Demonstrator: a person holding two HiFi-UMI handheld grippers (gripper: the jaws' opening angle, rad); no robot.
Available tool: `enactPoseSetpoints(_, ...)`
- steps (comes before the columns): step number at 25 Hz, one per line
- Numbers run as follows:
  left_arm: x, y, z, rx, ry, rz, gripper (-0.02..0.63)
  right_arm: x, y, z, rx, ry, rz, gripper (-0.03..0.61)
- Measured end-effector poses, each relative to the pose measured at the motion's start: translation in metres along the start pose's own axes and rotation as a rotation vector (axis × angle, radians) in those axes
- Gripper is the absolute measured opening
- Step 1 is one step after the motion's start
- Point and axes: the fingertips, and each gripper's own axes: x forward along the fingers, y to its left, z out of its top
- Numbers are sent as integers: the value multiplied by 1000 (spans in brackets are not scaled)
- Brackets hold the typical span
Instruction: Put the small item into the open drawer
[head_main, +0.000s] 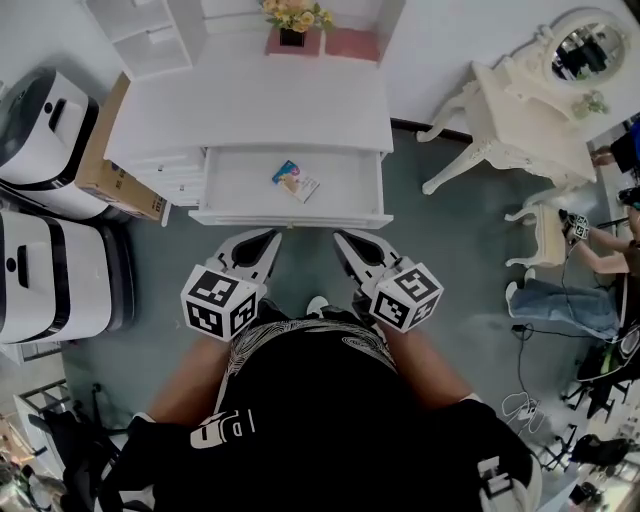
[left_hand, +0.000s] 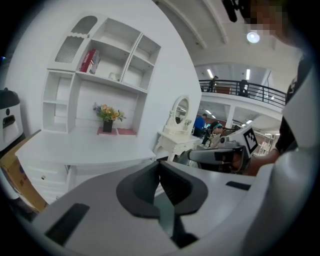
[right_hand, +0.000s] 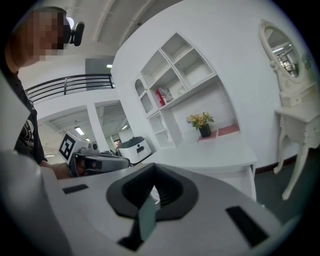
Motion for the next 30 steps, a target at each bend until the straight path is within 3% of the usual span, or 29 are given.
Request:
enactPoseSetpoints(8, -18, 18, 22, 39, 9, -50, 15, 15, 23, 12, -3, 0, -70, 8)
enactPoseSetpoints(22, -38, 26, 12, 76, 25, -141, 15, 22, 58, 10, 2, -31, -148, 8)
enactPoseSetpoints(30, -49, 35, 9, 78, 37, -145, 15, 28, 64, -1, 23, -19, -174, 8)
